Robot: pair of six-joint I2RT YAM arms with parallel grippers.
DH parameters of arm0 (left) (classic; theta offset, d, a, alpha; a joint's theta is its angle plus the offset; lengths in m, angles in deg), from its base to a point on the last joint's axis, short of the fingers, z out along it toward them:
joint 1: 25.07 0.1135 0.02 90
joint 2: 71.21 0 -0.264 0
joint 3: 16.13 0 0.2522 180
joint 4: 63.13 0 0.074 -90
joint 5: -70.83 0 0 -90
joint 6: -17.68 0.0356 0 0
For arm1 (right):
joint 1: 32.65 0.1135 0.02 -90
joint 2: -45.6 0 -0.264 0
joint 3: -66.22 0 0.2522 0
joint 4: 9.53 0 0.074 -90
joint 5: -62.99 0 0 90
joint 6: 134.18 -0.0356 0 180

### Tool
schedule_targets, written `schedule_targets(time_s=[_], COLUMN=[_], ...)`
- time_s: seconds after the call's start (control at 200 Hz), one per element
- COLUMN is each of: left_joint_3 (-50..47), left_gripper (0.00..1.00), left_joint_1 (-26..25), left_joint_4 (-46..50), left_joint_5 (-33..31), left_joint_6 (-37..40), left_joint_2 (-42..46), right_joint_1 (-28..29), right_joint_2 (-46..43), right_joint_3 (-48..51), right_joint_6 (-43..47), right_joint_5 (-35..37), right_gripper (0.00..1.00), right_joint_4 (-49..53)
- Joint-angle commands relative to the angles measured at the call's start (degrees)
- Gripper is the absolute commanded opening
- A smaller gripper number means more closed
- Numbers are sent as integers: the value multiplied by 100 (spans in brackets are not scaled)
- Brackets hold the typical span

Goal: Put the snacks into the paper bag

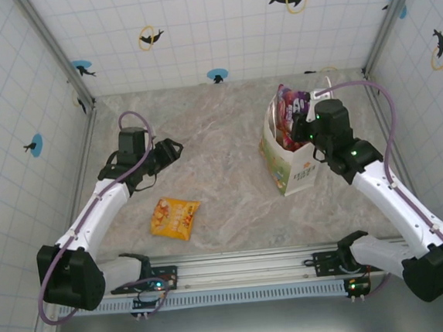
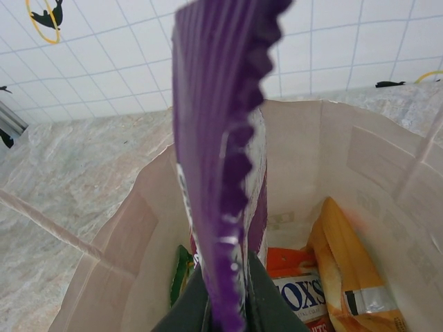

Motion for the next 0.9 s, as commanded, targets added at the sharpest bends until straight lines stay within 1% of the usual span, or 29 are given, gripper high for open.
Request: schedule_targets(time_s=[0.0,0.23,0.265,0.315,0.375,0.41,0.475,0.57,0.67,0.816,0.896], left_joint_3=[136,120,122,127,142,159,182,275,374,390,344], left_gripper=[69,69,69,69,69,69,69,69,69,69,69], left_joint_1=[-45,-53,-53,-51,-51,-52,-52,-53,-52,-49,-51], left_joint_4=[-38,-21,-18,-10,18,41,97,324,617,1085,1326], left_joint_5=[45,12,12,17,14,12,11,4,37,93,176], left_joint_6=[103,121,128,127,104,81,30,27,24,-217,-437], left_joint_2=[-3,60,56,52,37,35,35,26,25,162,299], right_joint_1=[-26,-27,-31,-29,-29,-29,-32,-21,-22,28,211], right_joint_2=[19,-9,-1,6,-7,-25,-90,-255,-443,-561,-551], right_joint_3=[-349,-278,-286,-349,-442,-502,-595,-643,-643,-738,-815], right_joint_6=[-114,-150,-167,-181,-213,-220,-237,-274,-274,-321,-409], right_joint_5=[-97,-78,-81,-83,-62,-46,-6,-34,-268,-1047,-1216], right_gripper=[2,8,13,24,35,39,43,44,45,45,46], right_joint_4=[-201,-221,-199,-136,-35,27,107,165,155,187,265])
